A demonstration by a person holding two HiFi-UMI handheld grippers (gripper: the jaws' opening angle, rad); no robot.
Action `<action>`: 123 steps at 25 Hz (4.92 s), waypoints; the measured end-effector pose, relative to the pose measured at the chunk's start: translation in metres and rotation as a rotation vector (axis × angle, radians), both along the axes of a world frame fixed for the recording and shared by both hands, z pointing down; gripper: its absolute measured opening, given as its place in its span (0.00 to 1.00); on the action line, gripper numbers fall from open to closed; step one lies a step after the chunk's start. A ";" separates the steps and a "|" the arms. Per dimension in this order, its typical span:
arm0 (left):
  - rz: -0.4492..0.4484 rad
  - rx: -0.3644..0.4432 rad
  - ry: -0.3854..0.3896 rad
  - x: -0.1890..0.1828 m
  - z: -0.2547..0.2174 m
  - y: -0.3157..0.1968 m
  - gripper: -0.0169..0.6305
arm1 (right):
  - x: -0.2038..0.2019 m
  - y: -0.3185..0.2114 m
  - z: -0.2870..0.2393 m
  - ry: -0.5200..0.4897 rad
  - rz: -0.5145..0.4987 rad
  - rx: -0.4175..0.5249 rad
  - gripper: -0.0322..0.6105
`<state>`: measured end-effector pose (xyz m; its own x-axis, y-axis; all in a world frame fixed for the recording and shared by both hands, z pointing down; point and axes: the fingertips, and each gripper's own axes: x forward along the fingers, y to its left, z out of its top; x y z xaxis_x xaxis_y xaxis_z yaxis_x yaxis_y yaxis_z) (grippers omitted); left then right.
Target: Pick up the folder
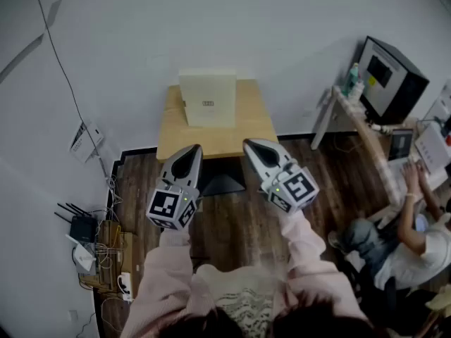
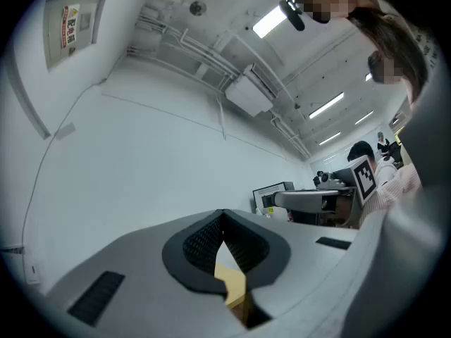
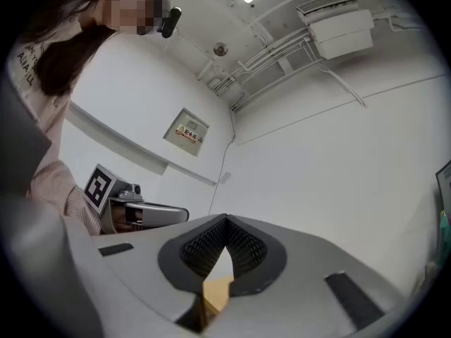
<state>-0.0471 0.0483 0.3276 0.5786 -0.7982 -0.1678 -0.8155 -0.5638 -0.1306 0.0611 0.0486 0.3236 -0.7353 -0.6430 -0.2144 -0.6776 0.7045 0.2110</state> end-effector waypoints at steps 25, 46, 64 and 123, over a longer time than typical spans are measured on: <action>-0.039 -0.056 -0.065 0.016 0.021 -0.020 0.03 | 0.019 -0.025 0.027 0.054 -0.046 -0.069 0.05; -0.027 -0.122 -0.124 -0.012 0.048 -0.089 0.03 | -0.020 -0.098 0.051 0.129 -0.062 -0.130 0.05; 0.026 -0.170 -0.101 -0.053 0.073 -0.158 0.03 | -0.028 -0.164 0.075 0.152 0.032 -0.187 0.04; -0.081 -0.391 -0.141 -0.098 0.147 -0.352 0.03 | 0.016 -0.366 0.150 0.286 0.081 -0.395 0.12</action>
